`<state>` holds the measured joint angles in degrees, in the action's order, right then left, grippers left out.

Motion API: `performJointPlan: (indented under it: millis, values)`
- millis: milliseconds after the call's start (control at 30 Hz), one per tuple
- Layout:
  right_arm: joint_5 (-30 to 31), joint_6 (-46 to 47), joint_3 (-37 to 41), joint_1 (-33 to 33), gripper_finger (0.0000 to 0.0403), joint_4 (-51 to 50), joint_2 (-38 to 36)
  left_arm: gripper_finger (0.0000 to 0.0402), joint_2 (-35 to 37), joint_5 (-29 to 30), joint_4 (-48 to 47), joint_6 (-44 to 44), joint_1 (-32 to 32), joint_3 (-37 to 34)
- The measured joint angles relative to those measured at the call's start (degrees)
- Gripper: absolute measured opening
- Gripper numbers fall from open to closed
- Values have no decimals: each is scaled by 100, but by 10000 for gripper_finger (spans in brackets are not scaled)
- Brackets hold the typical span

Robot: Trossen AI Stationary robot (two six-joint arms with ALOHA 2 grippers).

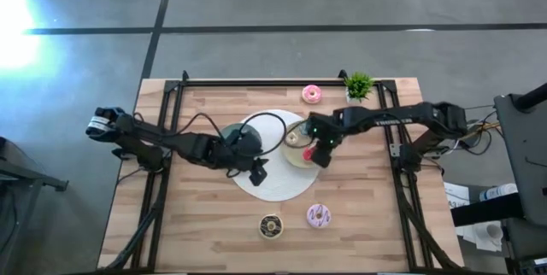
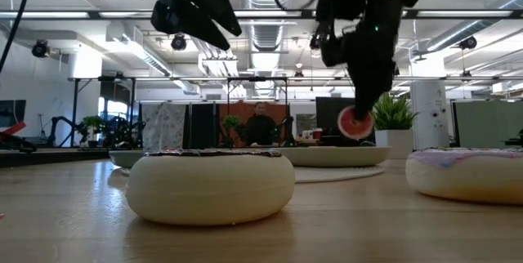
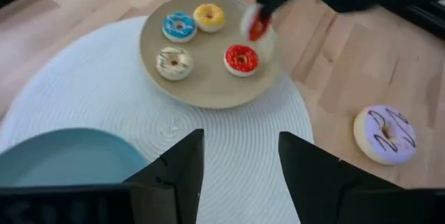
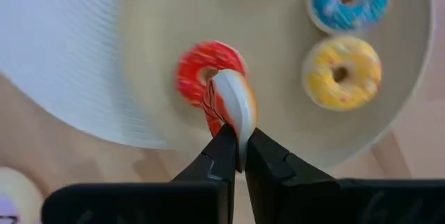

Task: Pick & Place donuts
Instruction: Put the small orange donut on the brown plate

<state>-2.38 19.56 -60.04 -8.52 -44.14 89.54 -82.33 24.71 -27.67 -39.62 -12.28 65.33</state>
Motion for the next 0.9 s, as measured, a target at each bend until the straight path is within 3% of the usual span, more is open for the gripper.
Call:
performJointPlan:
  millis: [200, 400, 633, 900]
  values:
    - [-538, -259, 303, -597, 13, 44, 154, 160, -21, -7, 9, -167, -199, -5]
    - [-862, -363, 315, -664, 16, 357, 501, 160, -23, -5, 6, -378, -273, -31]
    - [216, -618, 216, -566, 82, 386, 640, 160, -26, 1, 4, -681, -302, -167]
    - [616, -841, 47, -535, 169, 237, 579, 160, -32, 0, -18, -785, -338, -279]
